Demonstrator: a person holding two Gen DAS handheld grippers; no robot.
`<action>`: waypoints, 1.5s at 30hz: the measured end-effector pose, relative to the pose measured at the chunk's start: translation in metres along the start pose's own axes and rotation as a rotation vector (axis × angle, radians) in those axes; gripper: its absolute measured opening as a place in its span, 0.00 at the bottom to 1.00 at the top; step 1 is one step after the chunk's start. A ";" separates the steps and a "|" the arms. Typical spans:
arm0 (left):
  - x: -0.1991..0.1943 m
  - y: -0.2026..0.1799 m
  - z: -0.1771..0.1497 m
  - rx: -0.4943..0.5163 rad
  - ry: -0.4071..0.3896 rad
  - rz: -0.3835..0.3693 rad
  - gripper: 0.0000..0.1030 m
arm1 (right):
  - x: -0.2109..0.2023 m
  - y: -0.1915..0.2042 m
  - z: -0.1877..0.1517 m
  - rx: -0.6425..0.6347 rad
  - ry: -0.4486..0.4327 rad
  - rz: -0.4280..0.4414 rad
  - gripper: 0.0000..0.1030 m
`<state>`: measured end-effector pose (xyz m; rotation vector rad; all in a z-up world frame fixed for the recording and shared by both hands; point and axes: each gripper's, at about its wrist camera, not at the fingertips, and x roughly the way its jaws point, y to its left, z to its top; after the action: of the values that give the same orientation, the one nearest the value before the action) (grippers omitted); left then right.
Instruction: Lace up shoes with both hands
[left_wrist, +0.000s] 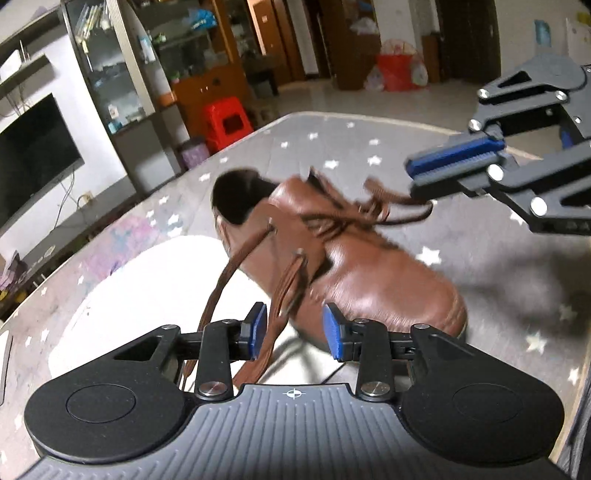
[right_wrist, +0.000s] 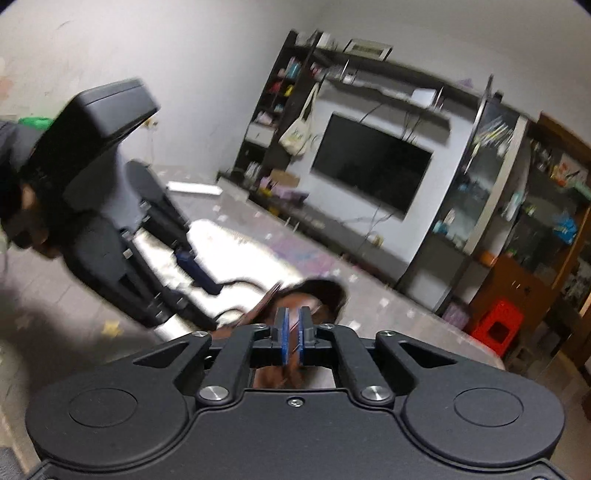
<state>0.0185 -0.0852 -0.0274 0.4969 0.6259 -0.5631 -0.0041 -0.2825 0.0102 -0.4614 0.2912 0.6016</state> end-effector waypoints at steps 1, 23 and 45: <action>0.000 0.000 -0.002 0.006 0.006 0.007 0.35 | 0.003 0.002 -0.002 0.003 0.009 0.008 0.07; 0.019 0.019 -0.020 0.030 0.084 -0.013 0.06 | 0.021 0.013 -0.024 0.057 0.083 0.075 0.13; -0.073 -0.018 -0.001 0.130 -0.106 -0.009 0.06 | 0.006 -0.001 -0.010 0.069 0.032 -0.012 0.14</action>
<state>-0.0422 -0.0733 0.0161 0.5822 0.4926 -0.6375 -0.0001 -0.2851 -0.0006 -0.4066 0.3379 0.5714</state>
